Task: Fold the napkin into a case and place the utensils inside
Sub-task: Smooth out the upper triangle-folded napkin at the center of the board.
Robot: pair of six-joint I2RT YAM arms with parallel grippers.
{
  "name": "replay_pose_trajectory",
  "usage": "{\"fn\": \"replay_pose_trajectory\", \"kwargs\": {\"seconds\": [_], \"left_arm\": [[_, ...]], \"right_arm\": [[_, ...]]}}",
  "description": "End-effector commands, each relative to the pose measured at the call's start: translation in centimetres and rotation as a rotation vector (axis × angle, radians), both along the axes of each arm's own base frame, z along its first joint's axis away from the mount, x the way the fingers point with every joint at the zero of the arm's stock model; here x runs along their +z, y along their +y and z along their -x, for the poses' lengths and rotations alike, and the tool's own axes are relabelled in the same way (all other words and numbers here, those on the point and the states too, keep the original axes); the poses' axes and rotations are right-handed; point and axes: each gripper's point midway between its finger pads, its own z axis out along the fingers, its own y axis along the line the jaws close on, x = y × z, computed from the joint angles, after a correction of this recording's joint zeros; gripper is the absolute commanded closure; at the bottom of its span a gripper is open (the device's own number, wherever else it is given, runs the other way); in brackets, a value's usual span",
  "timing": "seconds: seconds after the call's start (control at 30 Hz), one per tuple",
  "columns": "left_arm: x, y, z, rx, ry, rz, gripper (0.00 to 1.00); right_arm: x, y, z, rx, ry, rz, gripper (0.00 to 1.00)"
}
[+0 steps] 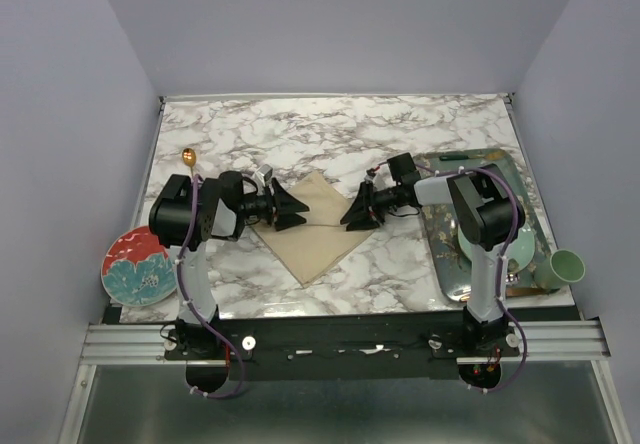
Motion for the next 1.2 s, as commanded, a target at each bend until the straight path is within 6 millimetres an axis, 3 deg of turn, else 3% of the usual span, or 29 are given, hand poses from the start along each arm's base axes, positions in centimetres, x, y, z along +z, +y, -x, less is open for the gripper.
{"fn": "replay_pose_trajectory", "kwargs": {"seconds": [0.0,0.13,0.33,0.5,0.57,0.6,0.7,0.77,0.8,0.83,0.87,0.93,1.0,1.17], "left_arm": [[1.9,2.3,-0.5,0.039,-0.046,0.055,0.32],[1.8,3.6,-0.9,0.075,-0.040,0.063,0.32],[0.0,5.7,-1.6,0.143,0.004,0.034,0.32],[0.5,6.3,-1.7,0.157,-0.034,0.024,0.34],[1.2,6.3,-1.8,0.151,-0.075,0.019,0.38],[2.5,6.2,-1.9,0.137,-0.120,0.022,0.40],[5.6,6.0,-1.9,0.108,-0.228,0.023,0.50],[6.2,6.0,-1.7,0.101,-0.248,-0.002,0.56],[7.4,6.1,-1.5,0.102,-0.297,-0.021,0.58],[7.4,6.0,-1.6,0.112,-0.305,-0.049,0.62],[6.0,6.0,-0.8,0.095,-0.288,-0.107,0.65],[6.1,5.4,-0.5,0.080,-0.327,-0.180,0.72],[5.1,4.5,0.6,0.046,-0.309,-0.219,0.75],[1.1,3.9,0.8,0.054,-0.168,-0.257,0.84]], "right_arm": [[-2.6,-1.9,1.9,-0.058,0.143,0.127,0.53],[-2.9,-2.3,1.9,-0.072,0.148,0.144,0.53],[-3.1,-2.7,1.9,-0.086,0.153,0.166,0.55],[-2.7,-2.5,1.6,-0.073,0.129,0.156,0.55],[-1.8,-2.2,0.9,-0.057,0.088,0.131,0.55],[-0.9,-2.0,0.6,-0.048,0.057,0.114,0.55],[3.6,-1.0,-0.7,-0.003,-0.076,0.025,0.53],[6.2,-0.2,-0.8,0.032,-0.151,-0.025,0.51],[7.5,0.1,-0.9,0.044,-0.186,-0.045,0.47],[9.1,0.3,-0.9,0.057,-0.231,-0.067,0.46],[10.4,0.9,-0.8,0.074,-0.265,-0.085,0.44],[11.5,1.6,-0.9,0.093,-0.313,-0.097,0.37],[12.2,3.2,-0.9,0.120,-0.352,-0.100,0.30],[11.5,7.7,-0.5,0.152,-0.307,-0.145,0.30]]}}
